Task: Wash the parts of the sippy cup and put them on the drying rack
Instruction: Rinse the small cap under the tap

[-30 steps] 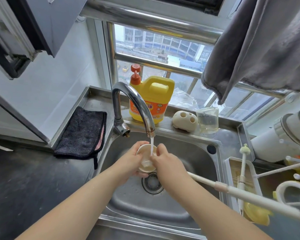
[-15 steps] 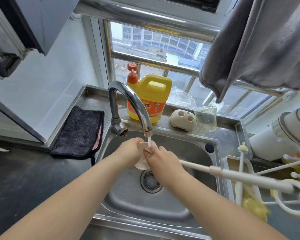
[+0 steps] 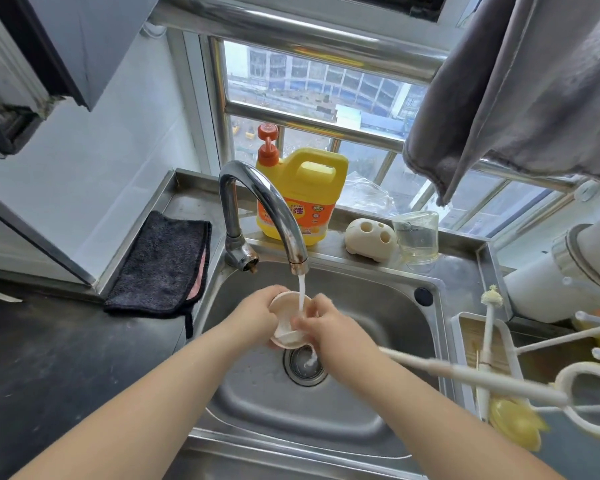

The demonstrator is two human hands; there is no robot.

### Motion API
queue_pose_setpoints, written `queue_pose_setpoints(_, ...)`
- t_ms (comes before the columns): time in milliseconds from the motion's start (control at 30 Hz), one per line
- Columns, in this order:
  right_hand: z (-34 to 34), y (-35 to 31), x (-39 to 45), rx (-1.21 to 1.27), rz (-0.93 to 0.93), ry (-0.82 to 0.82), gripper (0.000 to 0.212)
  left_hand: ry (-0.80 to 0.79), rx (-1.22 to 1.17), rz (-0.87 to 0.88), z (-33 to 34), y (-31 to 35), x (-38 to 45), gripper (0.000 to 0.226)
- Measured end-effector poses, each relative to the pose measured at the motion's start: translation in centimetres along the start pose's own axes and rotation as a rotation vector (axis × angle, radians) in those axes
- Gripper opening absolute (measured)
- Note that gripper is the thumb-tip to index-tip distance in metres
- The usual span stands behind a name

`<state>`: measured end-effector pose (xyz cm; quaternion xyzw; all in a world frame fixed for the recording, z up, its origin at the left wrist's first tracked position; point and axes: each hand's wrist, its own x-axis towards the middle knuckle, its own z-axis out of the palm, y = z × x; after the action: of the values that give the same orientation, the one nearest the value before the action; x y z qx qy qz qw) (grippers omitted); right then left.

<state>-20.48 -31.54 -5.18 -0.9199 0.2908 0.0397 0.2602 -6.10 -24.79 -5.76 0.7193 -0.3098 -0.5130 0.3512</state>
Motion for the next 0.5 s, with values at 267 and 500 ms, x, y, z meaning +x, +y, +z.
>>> queue_pose_setpoints(267, -0.7, -0.4, -0.3, 0.126, 0.116, 0.081, 0.025, 0.036, 0.288, 0.133, -0.5, 0.6, 0.1, 0.06)
queue_pose_setpoints(500, 0.2, -1.0, -0.3, 0.411, 0.273, 0.025, 0.025, 0.056, -0.325, 0.064, 0.9, -0.5, -0.9, 0.033)
